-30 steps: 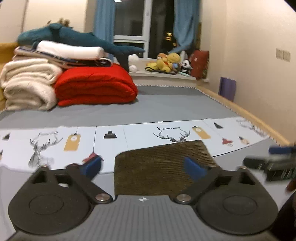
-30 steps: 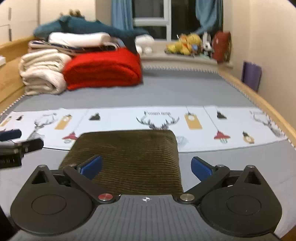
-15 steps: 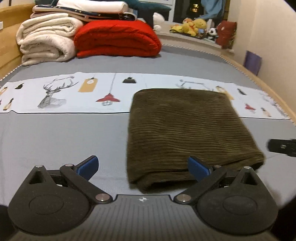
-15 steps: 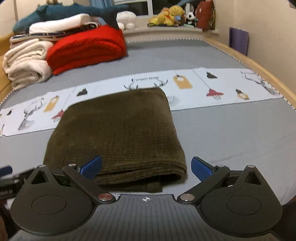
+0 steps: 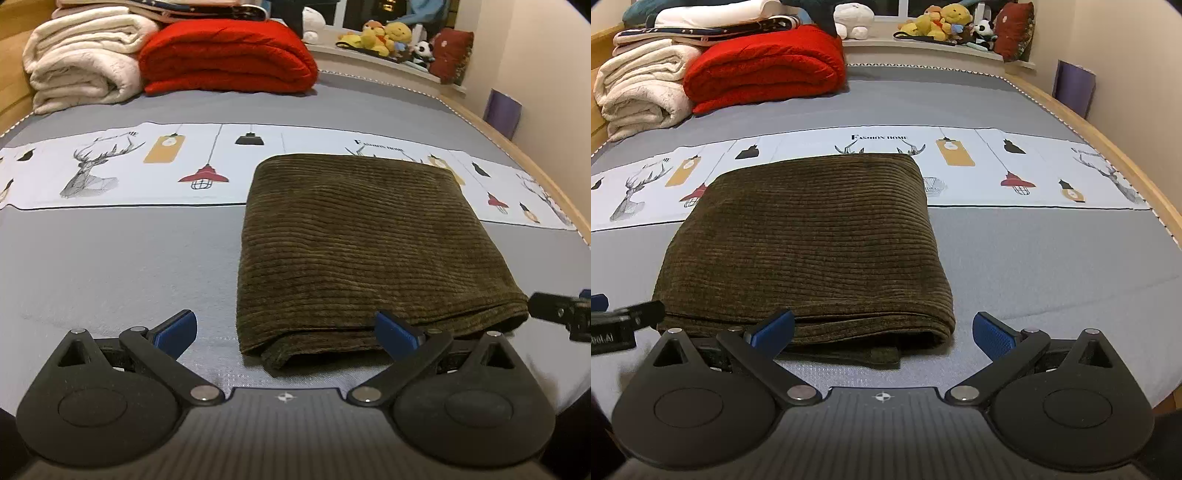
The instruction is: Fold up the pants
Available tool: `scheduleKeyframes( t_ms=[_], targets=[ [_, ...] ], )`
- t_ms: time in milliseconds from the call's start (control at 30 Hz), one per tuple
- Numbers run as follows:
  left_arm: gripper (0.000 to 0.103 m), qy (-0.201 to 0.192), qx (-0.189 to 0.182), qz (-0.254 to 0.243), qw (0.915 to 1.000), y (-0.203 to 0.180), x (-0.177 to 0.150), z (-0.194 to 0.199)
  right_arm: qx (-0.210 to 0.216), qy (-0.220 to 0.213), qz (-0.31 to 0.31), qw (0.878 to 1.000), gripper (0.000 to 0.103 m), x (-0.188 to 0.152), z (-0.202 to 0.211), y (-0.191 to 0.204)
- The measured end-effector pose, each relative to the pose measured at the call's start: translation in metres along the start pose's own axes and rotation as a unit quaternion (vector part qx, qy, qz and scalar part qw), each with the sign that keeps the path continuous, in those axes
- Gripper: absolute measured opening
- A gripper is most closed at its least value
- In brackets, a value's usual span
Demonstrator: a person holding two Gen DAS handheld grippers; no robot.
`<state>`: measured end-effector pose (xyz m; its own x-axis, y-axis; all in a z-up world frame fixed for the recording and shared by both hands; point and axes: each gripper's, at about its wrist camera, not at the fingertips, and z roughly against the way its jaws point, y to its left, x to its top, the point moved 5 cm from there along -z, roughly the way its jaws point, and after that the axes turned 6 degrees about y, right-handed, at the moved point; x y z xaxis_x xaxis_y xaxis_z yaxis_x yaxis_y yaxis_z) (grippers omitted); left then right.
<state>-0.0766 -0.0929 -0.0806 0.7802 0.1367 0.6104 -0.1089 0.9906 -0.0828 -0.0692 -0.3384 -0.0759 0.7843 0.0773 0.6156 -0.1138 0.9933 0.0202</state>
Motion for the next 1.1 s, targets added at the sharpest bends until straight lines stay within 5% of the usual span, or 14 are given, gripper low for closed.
scheduleKeyframes(
  t_ms=[1100],
  targets=[
    [0.103,0.000,-0.002,-0.016,0.9999,-0.0016,-0.0036,-0.0055,0.004,0.008,0.001,1.000,0.102,0.0004,-0.0052,0.0040]
  ],
)
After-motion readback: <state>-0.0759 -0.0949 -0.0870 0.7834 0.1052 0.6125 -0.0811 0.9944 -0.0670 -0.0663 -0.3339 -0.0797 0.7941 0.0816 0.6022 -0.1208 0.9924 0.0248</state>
